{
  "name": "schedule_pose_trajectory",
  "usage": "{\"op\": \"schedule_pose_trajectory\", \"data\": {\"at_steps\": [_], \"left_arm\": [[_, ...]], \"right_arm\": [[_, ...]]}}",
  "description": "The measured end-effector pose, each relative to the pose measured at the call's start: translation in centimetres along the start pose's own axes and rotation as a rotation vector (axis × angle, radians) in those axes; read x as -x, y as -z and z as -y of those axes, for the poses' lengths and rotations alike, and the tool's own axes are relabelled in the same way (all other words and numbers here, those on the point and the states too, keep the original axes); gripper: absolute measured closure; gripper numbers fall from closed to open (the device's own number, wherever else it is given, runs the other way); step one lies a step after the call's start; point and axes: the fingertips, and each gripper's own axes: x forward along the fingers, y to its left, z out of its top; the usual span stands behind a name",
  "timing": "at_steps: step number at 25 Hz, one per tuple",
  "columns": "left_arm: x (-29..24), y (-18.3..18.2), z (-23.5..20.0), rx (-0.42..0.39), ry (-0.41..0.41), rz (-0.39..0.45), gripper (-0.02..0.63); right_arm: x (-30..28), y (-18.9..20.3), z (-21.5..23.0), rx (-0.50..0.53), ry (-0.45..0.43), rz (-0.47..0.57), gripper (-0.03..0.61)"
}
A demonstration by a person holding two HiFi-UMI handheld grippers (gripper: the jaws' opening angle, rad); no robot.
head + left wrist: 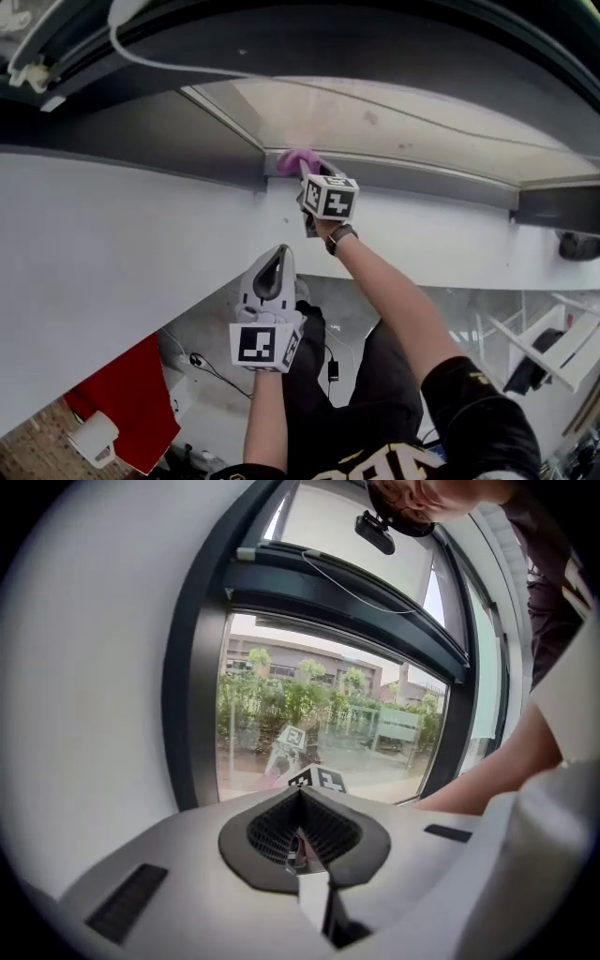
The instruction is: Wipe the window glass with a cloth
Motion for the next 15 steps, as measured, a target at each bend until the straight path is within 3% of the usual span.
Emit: {"op": "schedule_pose_trajectory", "data": {"at_steps": [4,8,10,15], "left_arm": [[1.2,0.9,-3.7,-0.017,-0.029,-0.027,0.604],[1.4,1.9,-4.7,0.022,-0.043,-0.053,0.604],[0.4,2.1,-2.8,0.044,-0.011,-0.066,0.604],[-4.2,3.1,6.9,0.063,0.133,-0.082,0.604]], "right_arm": [[-5.4,0.9,-3.7,-0.053,-0.028,-0.020,0.500],[-4.2,0.0,-0.9,-0.085,0.008,-0.033,0.500],[-0.8,-0.9,3.4,-0.086,0.058,-0.027,0.500],[10.5,-3.8,19.5,-0.096,0.210,0.003,0.499]]}}
